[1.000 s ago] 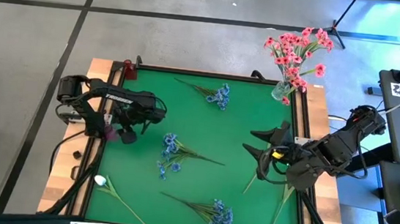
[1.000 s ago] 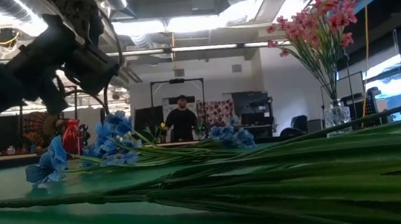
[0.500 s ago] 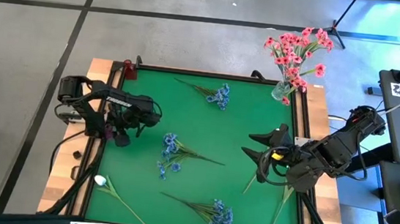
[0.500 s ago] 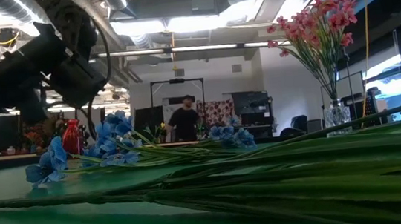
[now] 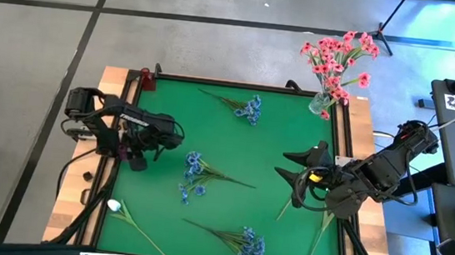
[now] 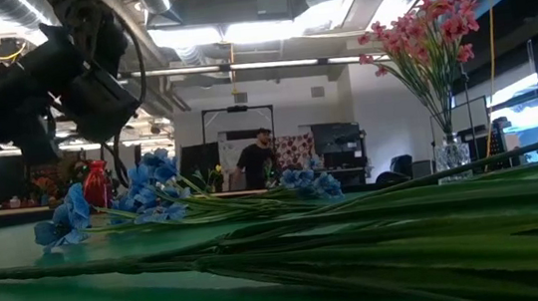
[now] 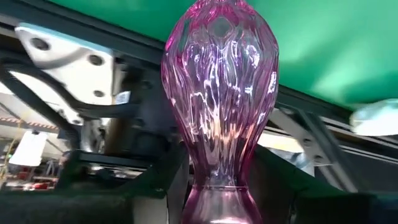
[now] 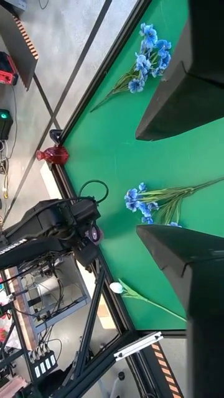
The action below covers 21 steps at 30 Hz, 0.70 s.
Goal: Sort flowers into vase by color
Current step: Adjust the purple vase
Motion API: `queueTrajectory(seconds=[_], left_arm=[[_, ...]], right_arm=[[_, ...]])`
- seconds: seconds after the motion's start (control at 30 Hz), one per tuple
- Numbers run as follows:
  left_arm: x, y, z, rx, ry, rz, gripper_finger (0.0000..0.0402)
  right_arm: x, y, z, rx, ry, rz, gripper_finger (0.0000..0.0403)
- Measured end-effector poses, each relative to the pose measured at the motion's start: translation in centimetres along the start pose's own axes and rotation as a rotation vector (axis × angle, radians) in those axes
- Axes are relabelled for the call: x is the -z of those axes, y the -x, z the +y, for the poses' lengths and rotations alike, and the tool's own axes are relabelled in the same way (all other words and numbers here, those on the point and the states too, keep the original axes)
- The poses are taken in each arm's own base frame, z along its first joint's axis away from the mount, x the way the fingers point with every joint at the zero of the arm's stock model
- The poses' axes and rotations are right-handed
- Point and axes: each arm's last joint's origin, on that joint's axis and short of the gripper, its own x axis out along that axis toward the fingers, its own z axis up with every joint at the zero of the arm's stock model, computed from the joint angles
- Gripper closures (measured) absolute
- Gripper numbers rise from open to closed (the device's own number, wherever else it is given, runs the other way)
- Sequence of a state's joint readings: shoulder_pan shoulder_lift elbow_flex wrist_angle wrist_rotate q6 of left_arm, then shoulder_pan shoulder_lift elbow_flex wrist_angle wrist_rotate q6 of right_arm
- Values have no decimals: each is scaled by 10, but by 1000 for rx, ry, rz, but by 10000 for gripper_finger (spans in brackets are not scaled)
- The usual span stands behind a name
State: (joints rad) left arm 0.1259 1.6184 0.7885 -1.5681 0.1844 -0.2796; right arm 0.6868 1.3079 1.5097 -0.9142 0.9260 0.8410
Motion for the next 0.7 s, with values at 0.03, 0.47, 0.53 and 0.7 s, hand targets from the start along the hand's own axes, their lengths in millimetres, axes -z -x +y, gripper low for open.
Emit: queueTrajectory(seconds=[0.03,0.47,0.53,0.7], left_arm=[[0,2,-2,8,-2,-3,263],[-16,27,-29,6,-8,-31,263],[-25,29,-31,-7,-8,-1,263],[-36,31,-31,-12,-14,39,263]], right_arm=[[0,0,0,0,0,0,169],[0,0,0,6,7,-6,169],[0,0,0,6,4,-6,169],[0,0,0,-1,-27,2,169]])
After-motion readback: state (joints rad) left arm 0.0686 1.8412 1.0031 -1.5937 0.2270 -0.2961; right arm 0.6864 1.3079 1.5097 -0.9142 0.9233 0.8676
